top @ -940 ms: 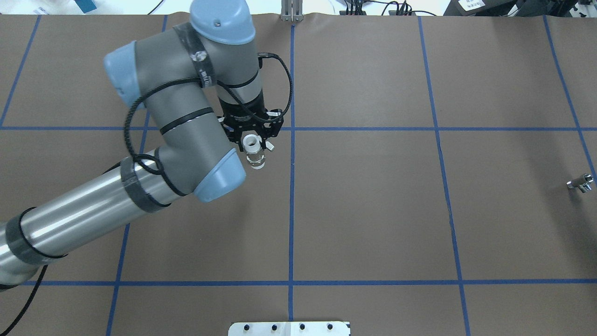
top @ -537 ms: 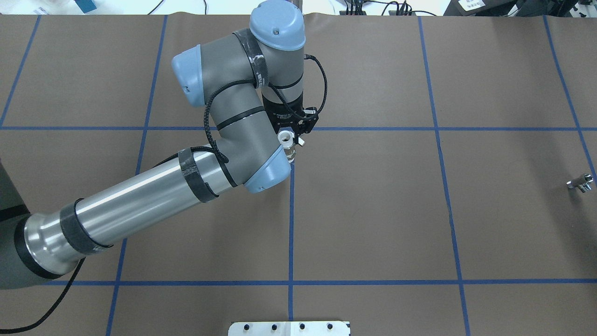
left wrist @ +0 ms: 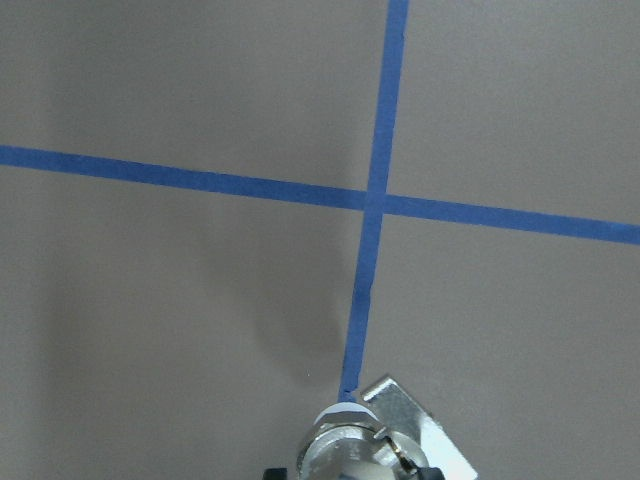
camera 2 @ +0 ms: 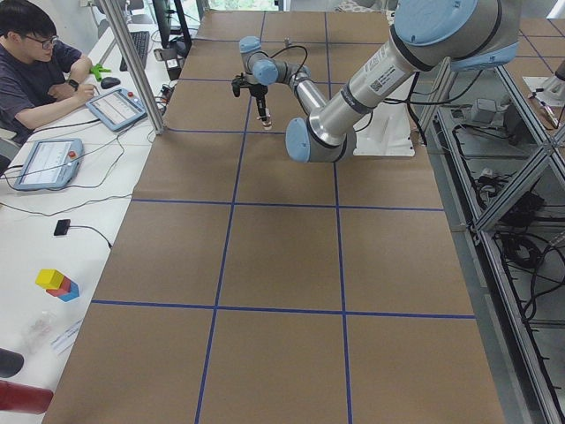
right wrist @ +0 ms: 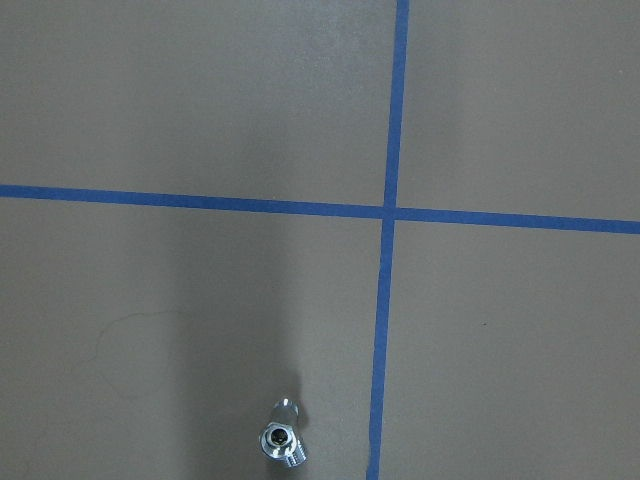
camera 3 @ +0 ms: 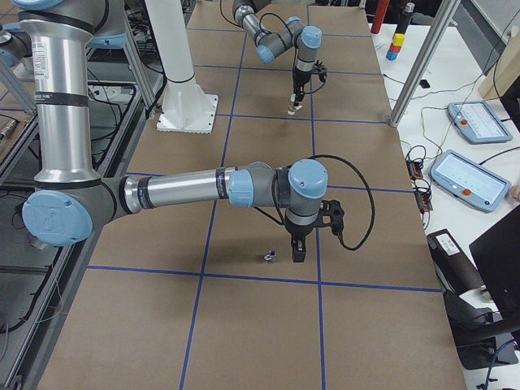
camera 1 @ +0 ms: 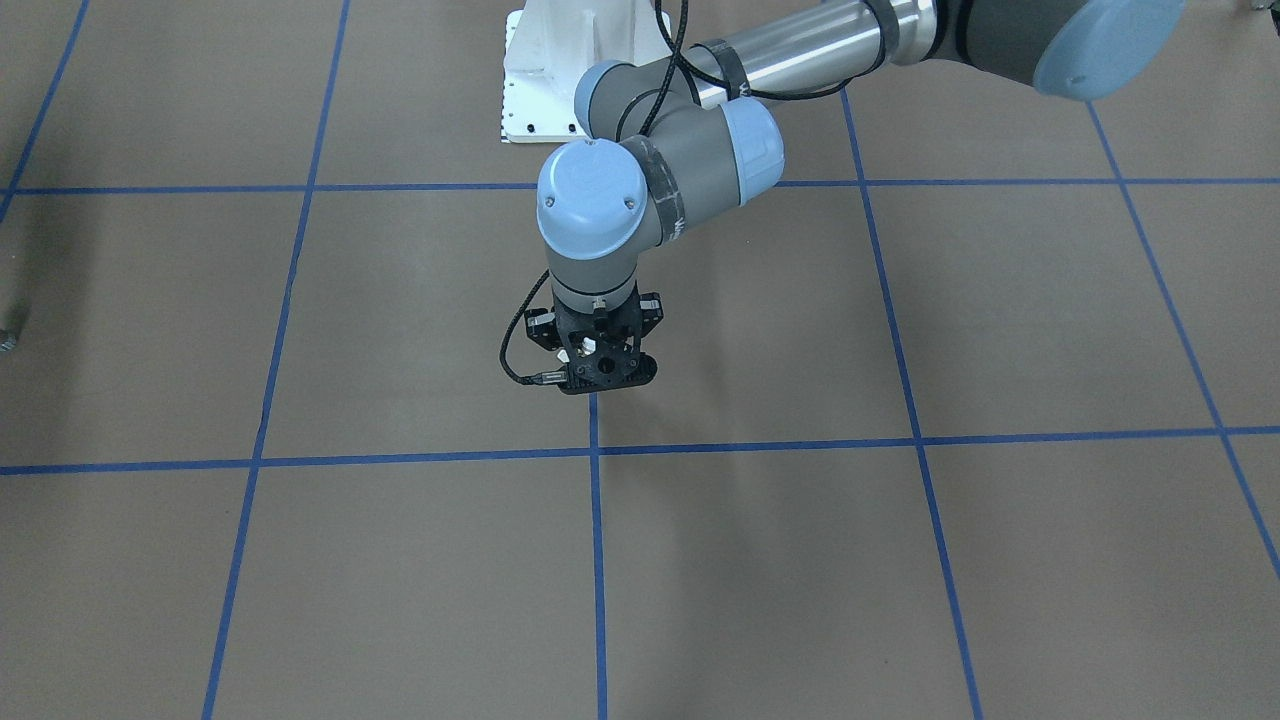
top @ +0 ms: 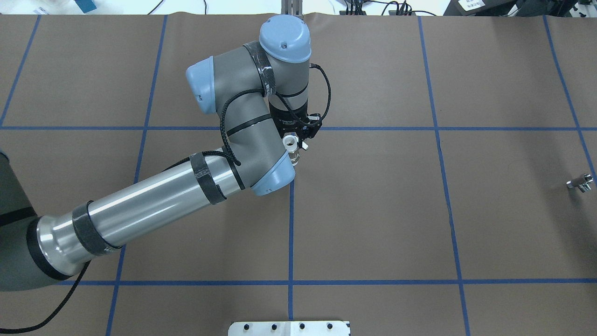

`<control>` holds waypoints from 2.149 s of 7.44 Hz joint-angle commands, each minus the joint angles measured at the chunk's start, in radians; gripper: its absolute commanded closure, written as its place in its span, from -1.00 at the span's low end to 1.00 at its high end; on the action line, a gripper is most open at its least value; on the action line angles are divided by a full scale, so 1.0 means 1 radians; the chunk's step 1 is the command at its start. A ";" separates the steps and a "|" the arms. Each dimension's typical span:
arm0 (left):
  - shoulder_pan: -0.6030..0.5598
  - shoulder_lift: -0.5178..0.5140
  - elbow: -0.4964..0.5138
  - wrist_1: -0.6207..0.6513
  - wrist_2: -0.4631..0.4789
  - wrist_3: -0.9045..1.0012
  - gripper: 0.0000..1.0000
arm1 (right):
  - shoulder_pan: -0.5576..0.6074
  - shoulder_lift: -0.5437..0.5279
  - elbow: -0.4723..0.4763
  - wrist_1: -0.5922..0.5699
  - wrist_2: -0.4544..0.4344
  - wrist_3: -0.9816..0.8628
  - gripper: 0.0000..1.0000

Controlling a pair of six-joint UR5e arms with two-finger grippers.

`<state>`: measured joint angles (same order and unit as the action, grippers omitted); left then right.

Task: Assemble PPR valve and pipe with both arms
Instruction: 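Lift the valve with the left gripper and set it upright mid-table, then open the left gripper and draw the left arm back away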

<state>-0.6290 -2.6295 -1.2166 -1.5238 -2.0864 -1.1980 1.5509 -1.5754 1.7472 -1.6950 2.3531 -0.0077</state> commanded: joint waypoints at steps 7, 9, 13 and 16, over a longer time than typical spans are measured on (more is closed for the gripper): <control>0.018 0.022 0.006 -0.069 0.028 0.000 -1.00 | -0.002 0.002 -0.002 -0.002 -0.003 0.000 -1.00; -0.017 0.029 -0.039 -0.052 0.026 0.008 -1.00 | -0.002 0.011 0.000 -0.003 0.000 -0.002 -1.00; -0.173 0.410 -0.635 0.264 0.019 0.378 -1.00 | -0.027 -0.009 0.000 0.002 -0.005 -0.031 -1.00; -0.287 0.540 -0.730 0.289 -0.032 0.561 -1.00 | -0.164 -0.021 0.000 0.003 0.000 -0.035 -1.00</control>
<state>-0.8779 -2.1269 -1.9184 -1.2453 -2.0986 -0.6908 1.4271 -1.5857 1.7488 -1.6924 2.3512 -0.0398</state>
